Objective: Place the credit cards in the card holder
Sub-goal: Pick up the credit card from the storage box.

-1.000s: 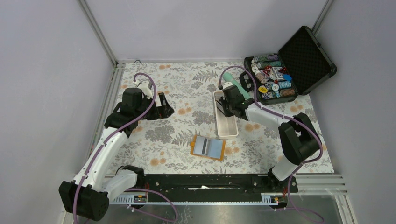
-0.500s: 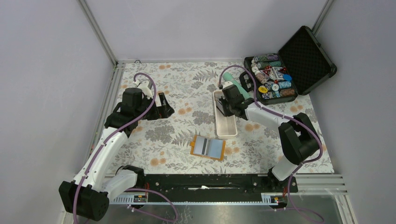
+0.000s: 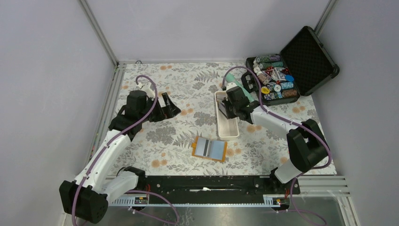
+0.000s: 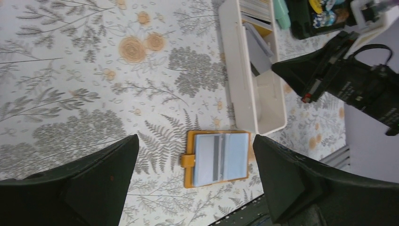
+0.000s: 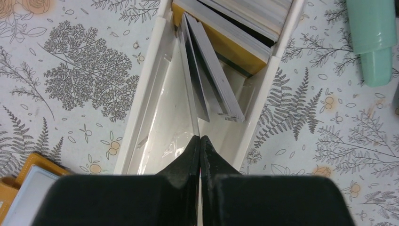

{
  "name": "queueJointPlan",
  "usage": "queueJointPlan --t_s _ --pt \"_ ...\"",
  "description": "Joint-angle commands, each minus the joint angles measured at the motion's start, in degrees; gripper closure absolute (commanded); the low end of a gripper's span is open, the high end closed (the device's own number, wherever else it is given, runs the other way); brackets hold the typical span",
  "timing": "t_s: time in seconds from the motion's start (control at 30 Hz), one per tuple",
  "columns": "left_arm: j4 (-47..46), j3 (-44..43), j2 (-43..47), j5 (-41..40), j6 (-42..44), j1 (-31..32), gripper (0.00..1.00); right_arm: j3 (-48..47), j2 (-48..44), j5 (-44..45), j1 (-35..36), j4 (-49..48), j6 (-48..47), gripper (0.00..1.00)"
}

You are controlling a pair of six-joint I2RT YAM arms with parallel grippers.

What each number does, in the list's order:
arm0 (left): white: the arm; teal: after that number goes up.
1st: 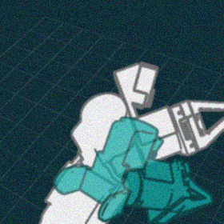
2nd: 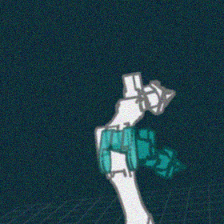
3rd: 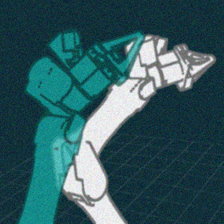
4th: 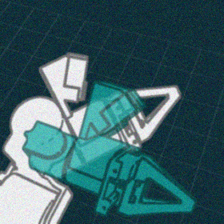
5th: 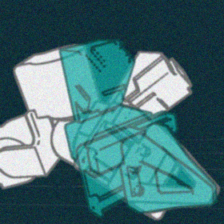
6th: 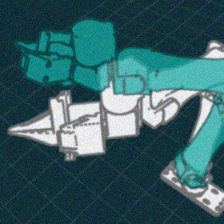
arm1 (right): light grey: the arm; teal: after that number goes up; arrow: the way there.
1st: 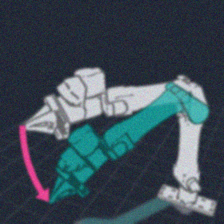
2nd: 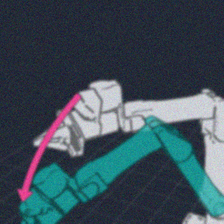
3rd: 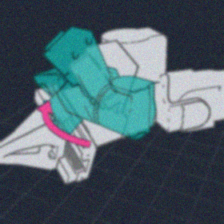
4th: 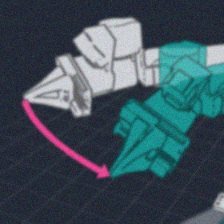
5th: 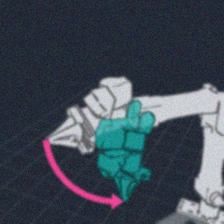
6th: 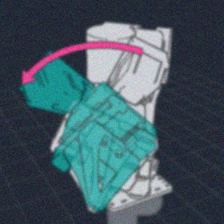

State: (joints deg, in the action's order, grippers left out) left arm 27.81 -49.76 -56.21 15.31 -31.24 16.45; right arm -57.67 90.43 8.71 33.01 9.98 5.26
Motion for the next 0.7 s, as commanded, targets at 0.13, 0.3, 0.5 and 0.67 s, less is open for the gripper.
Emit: queueJointPlan --t_s 0.13,0.3,0.5,0.67 --pt "-10.8 -0.4 -3.7 -1.0 -7.4 7.8 0.01 3.4 -2.3 -4.8 0.6 -4.1 2.1 1.00" --pt "-12.2 -0.4 -5.3 -1.5 -8.4 9.9 0.01 4.6 -1.2 -5.1 0.6 -5.9 3.0 1.00" --pt "-12.2 0.5 -5.4 -1.4 -8.1 10.1 0.01 3.9 0.3 -4.5 0.6 -6.4 3.5 0.97" --pt "-12.3 1.2 -5.1 -1.2 -7.9 10.1 0.01 2.7 1.5 -4.3 0.6 -6.2 3.4 0.91"
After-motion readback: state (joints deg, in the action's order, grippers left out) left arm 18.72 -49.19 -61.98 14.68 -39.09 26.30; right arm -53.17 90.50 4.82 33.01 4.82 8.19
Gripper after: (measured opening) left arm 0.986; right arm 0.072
